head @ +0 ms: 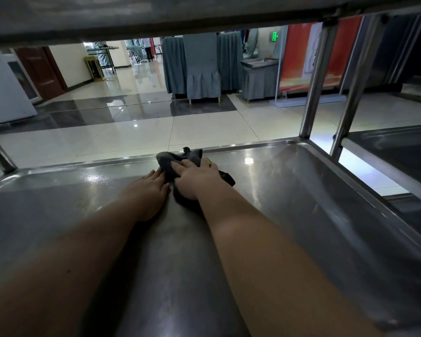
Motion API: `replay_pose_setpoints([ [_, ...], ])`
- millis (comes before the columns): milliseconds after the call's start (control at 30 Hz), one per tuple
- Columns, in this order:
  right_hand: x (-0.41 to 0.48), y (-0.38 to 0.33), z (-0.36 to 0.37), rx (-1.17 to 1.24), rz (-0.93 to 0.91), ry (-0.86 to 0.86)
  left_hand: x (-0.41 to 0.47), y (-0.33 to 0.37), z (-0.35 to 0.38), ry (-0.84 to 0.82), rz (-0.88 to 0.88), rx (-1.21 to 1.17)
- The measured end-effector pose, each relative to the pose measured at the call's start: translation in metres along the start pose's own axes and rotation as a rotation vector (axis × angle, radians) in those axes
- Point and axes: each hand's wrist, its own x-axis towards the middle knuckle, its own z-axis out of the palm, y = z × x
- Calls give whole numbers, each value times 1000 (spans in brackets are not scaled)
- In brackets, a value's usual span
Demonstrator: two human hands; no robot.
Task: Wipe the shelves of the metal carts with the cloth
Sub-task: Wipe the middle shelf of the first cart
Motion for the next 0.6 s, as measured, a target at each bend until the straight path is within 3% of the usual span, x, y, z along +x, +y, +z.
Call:
replay_pose_setpoints([
  [233, -30, 64, -11, 44, 106, 23, -6, 3, -4, -15, -20, 17],
  [433, -105, 217, -32, 46, 510, 132, -8, 0, -5, -33, -5, 20],
  [600, -135, 226, -29, -32, 521, 191, -30, 25, -18, 213, 54, 151],
])
